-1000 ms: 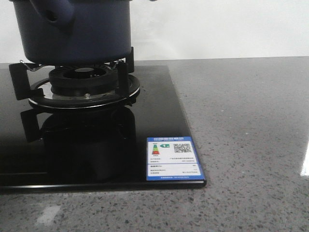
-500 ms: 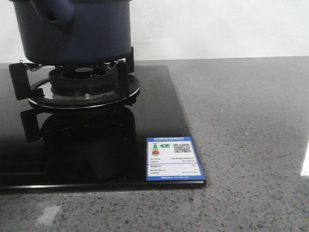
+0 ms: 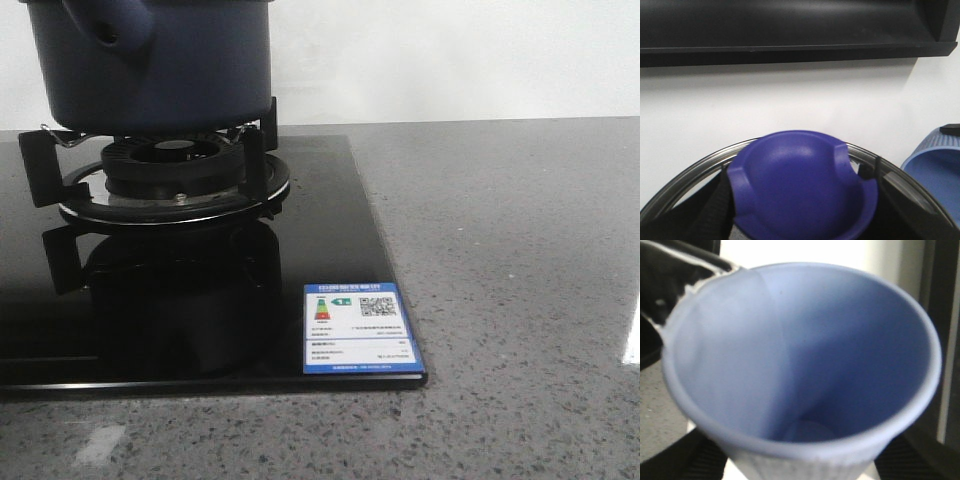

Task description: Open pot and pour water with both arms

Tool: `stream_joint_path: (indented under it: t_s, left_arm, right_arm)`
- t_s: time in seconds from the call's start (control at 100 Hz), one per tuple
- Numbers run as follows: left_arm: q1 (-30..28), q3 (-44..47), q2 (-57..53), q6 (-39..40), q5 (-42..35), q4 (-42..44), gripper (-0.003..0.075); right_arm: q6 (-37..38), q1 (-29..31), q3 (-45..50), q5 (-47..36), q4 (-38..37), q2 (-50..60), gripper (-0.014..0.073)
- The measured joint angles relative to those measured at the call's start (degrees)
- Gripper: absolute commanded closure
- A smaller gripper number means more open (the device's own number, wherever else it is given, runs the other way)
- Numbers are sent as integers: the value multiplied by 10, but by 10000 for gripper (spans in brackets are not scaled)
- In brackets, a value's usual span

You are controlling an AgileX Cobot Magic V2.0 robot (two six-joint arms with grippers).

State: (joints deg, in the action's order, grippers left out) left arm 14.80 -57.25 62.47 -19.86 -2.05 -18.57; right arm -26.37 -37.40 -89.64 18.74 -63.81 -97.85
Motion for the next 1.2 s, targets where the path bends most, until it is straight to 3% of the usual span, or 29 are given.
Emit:
stream_joint_path:
  t_s: [0.47, 1.2]
  left_arm:
    - [0, 0, 0, 0, 0, 0, 313]
    - [0, 0, 0, 0, 0, 0, 313]
  right_arm:
    - [-1, 0, -1, -41, -102, 0, 274]
    - [1, 0, -1, -66, -113, 0, 273]
